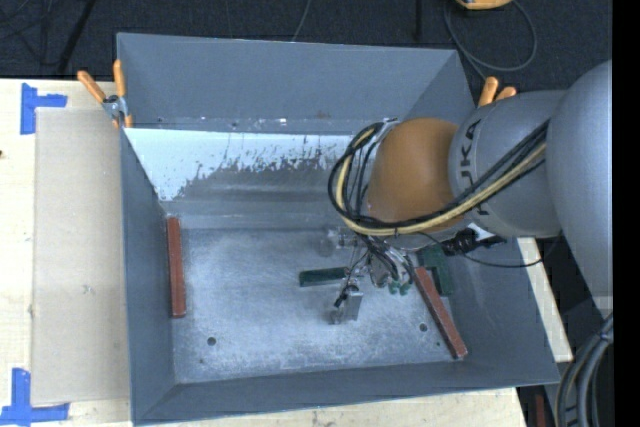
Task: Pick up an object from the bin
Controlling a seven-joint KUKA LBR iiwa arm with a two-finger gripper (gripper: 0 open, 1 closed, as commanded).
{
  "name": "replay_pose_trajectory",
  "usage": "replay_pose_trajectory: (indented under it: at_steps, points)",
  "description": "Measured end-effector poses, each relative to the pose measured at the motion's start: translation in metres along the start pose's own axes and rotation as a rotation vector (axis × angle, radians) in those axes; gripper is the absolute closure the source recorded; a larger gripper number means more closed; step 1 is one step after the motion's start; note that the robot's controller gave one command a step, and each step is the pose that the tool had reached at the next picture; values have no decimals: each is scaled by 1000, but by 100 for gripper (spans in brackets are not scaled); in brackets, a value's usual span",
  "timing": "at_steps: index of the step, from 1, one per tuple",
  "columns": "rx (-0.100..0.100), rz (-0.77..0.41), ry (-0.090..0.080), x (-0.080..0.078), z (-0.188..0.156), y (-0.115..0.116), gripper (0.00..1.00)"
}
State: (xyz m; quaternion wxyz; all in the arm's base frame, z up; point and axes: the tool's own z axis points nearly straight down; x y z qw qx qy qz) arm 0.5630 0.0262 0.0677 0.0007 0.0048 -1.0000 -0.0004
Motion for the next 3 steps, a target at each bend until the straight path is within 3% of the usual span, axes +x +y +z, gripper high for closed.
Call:
replay_pose_trajectory:
  at_steps: [1,2,3]
  points:
    - [0,1,-2,-1,-1,0,100]
    - [0,4,-10,-3,-79,0,100]
    - [0,7,-5,-4,-107,0,100]
